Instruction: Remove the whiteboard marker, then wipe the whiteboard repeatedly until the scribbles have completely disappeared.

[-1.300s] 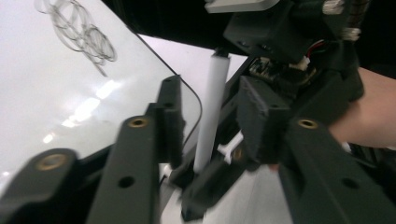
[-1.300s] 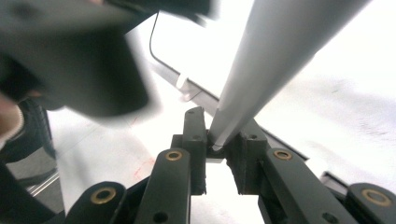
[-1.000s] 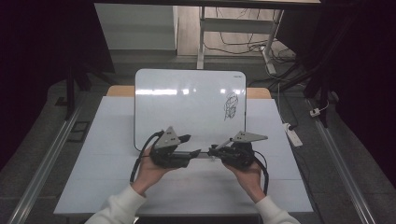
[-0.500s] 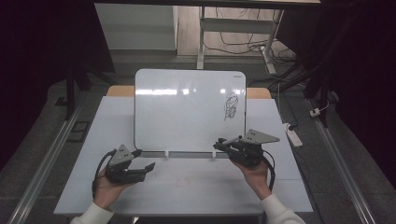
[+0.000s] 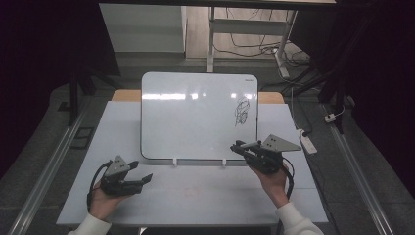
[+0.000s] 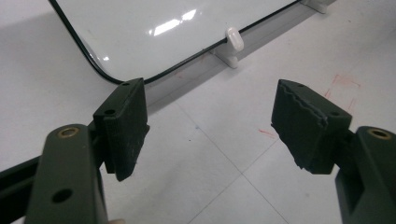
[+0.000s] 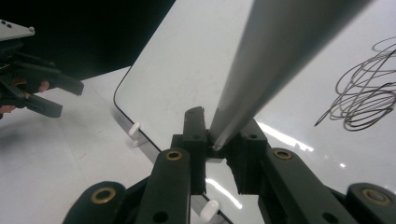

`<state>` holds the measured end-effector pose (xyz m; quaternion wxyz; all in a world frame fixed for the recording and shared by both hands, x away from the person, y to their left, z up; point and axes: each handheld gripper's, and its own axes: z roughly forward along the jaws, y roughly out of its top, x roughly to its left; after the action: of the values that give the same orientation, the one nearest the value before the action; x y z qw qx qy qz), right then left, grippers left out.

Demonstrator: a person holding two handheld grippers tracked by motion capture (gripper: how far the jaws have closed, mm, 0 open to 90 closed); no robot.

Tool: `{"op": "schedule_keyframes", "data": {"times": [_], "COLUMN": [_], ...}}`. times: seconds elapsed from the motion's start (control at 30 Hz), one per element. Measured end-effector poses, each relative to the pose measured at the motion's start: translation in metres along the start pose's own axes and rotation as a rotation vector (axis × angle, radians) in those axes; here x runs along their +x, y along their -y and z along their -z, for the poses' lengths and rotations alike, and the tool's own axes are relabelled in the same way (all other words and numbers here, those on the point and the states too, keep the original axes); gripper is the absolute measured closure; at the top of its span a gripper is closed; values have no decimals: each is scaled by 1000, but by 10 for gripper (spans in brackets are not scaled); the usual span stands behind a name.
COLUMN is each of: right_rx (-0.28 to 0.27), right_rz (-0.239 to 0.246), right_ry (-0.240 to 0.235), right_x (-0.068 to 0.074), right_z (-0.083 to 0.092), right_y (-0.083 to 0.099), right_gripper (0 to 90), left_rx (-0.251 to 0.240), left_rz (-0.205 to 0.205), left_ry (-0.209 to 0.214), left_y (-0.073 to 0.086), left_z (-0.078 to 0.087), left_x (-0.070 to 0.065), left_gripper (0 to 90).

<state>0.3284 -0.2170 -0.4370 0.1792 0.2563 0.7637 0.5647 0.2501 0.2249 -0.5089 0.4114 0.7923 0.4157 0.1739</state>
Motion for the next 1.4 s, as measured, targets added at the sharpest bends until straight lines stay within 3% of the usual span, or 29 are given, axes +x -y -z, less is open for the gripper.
{"op": "schedule_keyframes", "data": {"times": [0.2,0.4,0.77,0.9,0.97,1.1,1.2,1.23,1.33,1.4], "right_rx": [-16,-28,-93,-100,-70,-75,-57,-56,-28,-24], "right_rz": [11,11,-13,-33,-14,-34,-40,-43,18,23], "right_ry": [29,79,213,242,299,332,322,300,239,255], "right_x": [-4,-20,-82,-99,-113,-128,-131,-129,-116,-117], "right_z": [4,4,-29,-40,-51,-56,-63,-67,-76,-76], "right_y": [-3,-10,-63,-72,-77,-77,-72,-69,-64,-66], "right_gripper": [773,773,774,774,774,774,774,774,775,775], "left_rx": [4,11,24,26,25,25,25,26,26,27], "left_rz": [9,13,7,9,9,7,5,4,6,4], "left_ry": [0,6,8,10,11,12,12,13,12,9], "left_y": [0,2,3,3,3,4,4,4,4,4], "left_z": [-2,-4,-9,-10,-10,-10,-11,-11,-11,-11], "left_x": [2,2,2,3,4,5,5,5,6,5], "left_gripper": [273,271,271,271,271,271,271,272,271,271]}}
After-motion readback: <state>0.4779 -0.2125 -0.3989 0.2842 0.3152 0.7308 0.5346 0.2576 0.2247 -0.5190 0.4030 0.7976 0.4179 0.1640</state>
